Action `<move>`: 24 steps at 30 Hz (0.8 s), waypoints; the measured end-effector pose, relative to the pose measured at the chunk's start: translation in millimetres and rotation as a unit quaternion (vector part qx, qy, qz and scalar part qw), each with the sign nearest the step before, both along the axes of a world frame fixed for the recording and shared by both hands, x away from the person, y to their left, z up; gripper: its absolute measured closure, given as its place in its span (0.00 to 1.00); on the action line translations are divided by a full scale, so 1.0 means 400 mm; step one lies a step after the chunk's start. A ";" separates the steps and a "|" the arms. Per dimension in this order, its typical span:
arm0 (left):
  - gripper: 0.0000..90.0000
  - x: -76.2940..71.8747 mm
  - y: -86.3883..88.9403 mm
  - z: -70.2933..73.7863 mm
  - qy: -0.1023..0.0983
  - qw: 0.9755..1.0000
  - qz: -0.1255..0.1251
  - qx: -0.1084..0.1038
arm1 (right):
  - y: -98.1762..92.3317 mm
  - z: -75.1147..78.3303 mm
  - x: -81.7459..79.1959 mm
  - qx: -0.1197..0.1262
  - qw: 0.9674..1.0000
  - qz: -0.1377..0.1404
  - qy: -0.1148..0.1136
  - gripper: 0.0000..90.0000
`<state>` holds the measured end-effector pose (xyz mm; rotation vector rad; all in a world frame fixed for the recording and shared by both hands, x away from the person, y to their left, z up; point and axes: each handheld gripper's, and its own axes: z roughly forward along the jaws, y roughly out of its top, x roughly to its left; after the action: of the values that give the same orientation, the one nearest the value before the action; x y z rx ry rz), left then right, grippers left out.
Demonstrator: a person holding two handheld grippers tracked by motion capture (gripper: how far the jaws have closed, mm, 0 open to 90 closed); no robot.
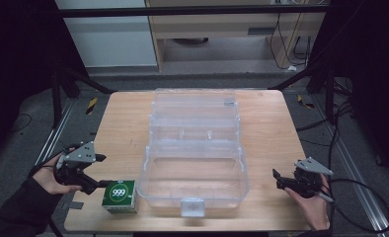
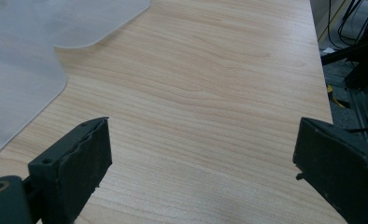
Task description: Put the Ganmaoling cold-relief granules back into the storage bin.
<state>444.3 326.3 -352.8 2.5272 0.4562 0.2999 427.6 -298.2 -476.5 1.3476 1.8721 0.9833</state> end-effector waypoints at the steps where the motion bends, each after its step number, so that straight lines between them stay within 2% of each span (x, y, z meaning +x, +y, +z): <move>1: 0.16 -0.001 -0.002 -0.002 0.001 1.000 -0.003 0.004 | 0.000 0.000 0.000 0.000 1.000 0.000 0.001 0.05; 7: 0.13 -0.005 -0.018 -0.015 0.013 0.999 -0.022 0.025 | 0.001 0.000 0.000 -0.002 1.000 0.001 0.003 0.05; 14: 0.09 -0.011 -0.042 -0.036 0.024 0.997 -0.048 0.057 | 0.001 -0.001 0.001 -0.005 1.000 0.003 0.006 0.05; 24: 0.04 -0.018 -0.072 -0.079 0.037 0.994 -0.066 0.080 | 0.003 -0.002 0.002 -0.008 1.000 0.007 0.009 0.04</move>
<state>437.3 297.5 -384.5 2.7173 0.3017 0.2011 428.4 -296.8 -477.3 1.3391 1.9023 0.9641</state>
